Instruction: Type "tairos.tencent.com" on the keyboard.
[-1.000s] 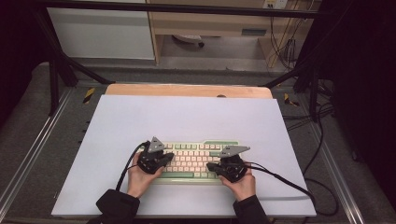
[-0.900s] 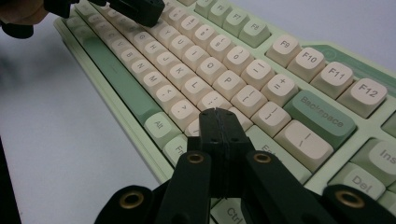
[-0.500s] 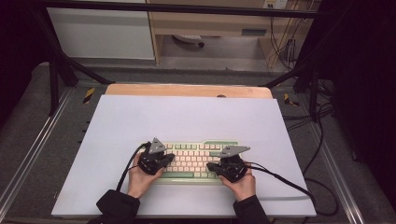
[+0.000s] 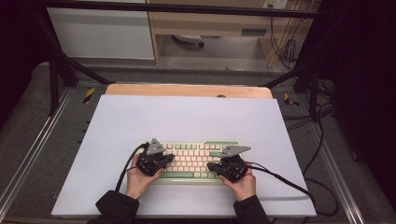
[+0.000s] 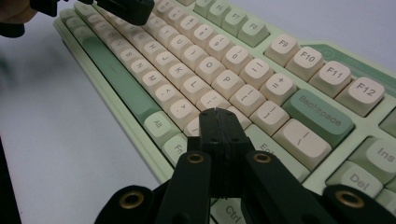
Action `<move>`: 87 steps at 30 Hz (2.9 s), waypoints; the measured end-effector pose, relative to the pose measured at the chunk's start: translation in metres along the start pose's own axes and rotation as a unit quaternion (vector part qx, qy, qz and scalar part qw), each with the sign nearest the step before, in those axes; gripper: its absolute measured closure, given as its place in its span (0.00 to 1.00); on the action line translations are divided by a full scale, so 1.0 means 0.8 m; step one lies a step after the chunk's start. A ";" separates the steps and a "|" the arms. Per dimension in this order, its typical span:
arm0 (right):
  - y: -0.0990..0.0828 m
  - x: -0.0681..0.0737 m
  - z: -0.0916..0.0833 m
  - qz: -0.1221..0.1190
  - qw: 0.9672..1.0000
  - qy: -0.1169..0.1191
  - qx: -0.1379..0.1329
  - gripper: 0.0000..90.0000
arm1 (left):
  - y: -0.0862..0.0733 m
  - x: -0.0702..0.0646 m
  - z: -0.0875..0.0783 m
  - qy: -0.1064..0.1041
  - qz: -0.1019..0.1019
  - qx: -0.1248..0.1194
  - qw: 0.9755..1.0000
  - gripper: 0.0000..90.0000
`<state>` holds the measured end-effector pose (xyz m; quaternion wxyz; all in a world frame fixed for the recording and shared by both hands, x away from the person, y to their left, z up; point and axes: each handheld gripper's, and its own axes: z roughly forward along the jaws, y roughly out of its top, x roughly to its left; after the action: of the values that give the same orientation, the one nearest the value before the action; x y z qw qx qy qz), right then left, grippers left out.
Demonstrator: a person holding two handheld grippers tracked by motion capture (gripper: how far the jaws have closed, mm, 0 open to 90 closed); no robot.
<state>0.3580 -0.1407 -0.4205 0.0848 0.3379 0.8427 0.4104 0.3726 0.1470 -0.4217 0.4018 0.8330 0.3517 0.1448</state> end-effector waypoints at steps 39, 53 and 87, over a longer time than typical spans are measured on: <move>-0.001 0.000 0.002 0.002 1.000 0.003 0.005 1.00 | -0.017 0.028 -0.019 0.028 -0.016 0.004 0.999 1.00; 0.000 0.001 0.001 0.004 1.000 0.003 0.005 1.00 | -0.018 0.030 -0.014 0.033 -0.017 0.007 0.999 1.00; 0.002 0.002 -0.005 0.001 1.000 0.003 -0.003 1.00 | -0.021 0.027 -0.026 0.022 -0.015 -0.003 1.000 1.00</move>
<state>0.3560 -0.1413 -0.4169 0.0825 0.3371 0.8416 0.4138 0.3690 0.1811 -0.4225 0.3988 0.8230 0.3721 0.1586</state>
